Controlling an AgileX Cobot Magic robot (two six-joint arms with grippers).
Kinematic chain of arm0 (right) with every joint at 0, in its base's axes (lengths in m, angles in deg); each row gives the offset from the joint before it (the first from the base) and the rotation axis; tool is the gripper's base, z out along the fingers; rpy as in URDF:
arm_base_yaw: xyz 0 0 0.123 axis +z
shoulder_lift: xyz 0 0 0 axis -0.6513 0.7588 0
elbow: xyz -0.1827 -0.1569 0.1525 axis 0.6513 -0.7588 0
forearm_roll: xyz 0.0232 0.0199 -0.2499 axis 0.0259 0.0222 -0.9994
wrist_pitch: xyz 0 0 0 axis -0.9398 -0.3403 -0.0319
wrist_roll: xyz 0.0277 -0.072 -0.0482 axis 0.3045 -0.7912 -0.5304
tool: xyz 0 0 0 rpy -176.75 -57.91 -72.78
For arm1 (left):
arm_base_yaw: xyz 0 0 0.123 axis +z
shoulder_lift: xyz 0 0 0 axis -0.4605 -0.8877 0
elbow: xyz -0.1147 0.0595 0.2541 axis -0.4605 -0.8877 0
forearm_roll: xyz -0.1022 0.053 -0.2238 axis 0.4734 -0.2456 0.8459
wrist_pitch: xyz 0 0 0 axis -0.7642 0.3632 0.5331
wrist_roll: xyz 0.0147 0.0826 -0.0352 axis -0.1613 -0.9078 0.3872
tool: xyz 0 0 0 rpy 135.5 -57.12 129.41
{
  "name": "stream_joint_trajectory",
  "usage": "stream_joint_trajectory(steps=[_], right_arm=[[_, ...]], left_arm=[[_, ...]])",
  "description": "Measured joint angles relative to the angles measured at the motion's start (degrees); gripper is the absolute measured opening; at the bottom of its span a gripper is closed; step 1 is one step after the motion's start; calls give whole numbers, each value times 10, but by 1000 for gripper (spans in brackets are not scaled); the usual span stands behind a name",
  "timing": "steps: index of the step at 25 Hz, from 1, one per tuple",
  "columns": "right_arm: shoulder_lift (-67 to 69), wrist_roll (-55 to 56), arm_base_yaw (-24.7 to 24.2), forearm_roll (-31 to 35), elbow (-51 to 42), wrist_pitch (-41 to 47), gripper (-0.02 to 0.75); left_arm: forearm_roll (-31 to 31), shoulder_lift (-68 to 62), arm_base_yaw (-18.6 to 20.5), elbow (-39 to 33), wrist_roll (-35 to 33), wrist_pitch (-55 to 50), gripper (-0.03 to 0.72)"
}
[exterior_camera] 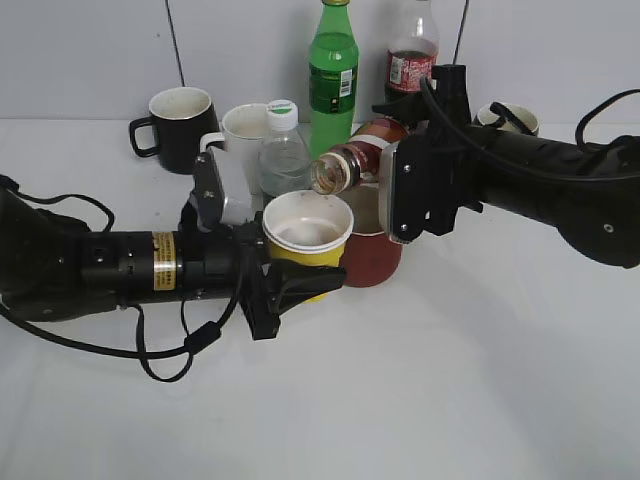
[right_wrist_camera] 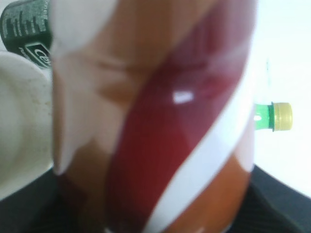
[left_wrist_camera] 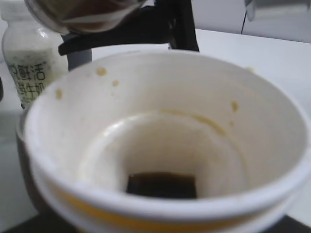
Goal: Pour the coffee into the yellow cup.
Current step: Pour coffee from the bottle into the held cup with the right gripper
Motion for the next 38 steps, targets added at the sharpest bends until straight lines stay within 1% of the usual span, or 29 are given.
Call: stream_joint_trajectory(steps=[2, 7, 16, 20, 26, 32, 38], right_arm=[[0, -14, 0, 0, 0, -1, 510], [0, -33, 0, 0, 0, -6, 510], [0, -71, 0, 0, 0, -11, 510], [0, -78, 0, 0, 0, -11, 510], [0, -99, 0, 0, 0, -11, 510], [0, -104, 0, 0, 0, -12, 510], [0, -106, 0, 0, 0, -13, 510]], left_arm=[[-20, 0, 0, 9, 6, -2, 379], [-38, 0, 0, 15, 12, -3, 379], [-45, 0, 0, 15, 20, -3, 379], [-70, 0, 0, 15, 27, -2, 379], [-73, 0, 0, 15, 27, -2, 379], [-75, 0, 0, 15, 28, -2, 379], [-95, 0, 0, 15, 28, -2, 378]])
